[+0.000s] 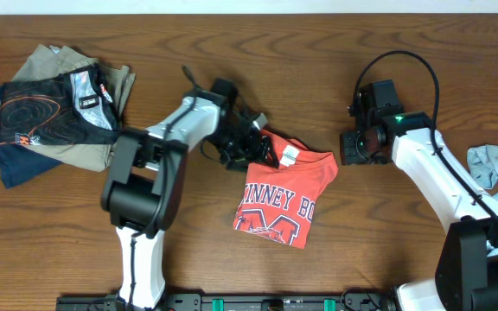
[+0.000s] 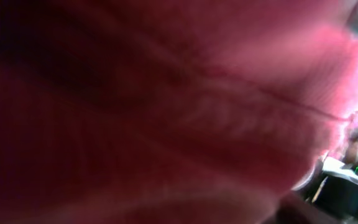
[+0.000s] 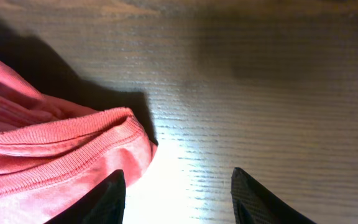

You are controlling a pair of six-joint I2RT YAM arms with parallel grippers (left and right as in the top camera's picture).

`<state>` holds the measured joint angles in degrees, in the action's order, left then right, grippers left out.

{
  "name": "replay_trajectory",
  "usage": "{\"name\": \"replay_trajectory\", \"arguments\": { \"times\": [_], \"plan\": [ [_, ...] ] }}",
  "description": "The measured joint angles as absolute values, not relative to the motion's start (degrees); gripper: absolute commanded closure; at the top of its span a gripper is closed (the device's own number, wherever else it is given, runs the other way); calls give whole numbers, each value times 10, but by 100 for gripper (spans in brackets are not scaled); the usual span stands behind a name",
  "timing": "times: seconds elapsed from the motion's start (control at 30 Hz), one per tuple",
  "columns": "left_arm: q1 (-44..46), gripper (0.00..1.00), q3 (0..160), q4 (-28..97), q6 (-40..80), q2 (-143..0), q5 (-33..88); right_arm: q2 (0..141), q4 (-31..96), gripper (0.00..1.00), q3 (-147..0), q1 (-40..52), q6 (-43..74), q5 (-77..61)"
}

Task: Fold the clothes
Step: 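Grasp the folded shirt with the left gripper and lift it, then carry the folded shirt with the left gripper onto the clothes stack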

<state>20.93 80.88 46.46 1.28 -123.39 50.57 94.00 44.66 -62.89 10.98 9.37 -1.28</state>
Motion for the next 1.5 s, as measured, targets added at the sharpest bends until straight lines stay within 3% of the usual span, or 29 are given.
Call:
{"name": "replay_trajectory", "arguments": {
  "times": [0.03, 0.1, 0.13, 0.47, 0.87, 1.27, 1.33, 1.37, 1.43, 1.5],
  "plan": [
    [217, 73, 809, 463, 8, -1239, 508, 940, 448, 48, -629, 110, 94, -11],
    [229, 90, 809, 460, 0, -1244, 507, 940, 451, 48, -629, 110, 94, -5],
    [235, 93, 809, 458, 0, -1245, 506, 940, 453, 48, -629, 110, 94, -3],
    [179, 94, 832, 465, -8, -1236, 440, 940, 464, 51, -629, 110, 94, 25],
    [-45, 93, 871, 403, 0, -1048, 257, 940, 473, 52, -629, 110, 94, 37],
    [-253, 92, 874, 245, 32, -1005, 216, 940, 468, 52, -629, 110, 94, 37],
    [-278, 89, 874, 225, 35, -1005, 210, 940, 462, 52, -629, 110, 94, 38],
    [-291, 83, 874, 220, 37, -1006, 205, 940, 460, 52, -629, 110, 94, 38],
    [-312, 48, 874, 215, 42, -1009, 199, 940, 456, 53, -629, 110, 94, 39],
    [-328, 19, 874, 213, 45, -1015, 193, 940, 456, 53, -629, 110, 94, 39]
  ]
}}
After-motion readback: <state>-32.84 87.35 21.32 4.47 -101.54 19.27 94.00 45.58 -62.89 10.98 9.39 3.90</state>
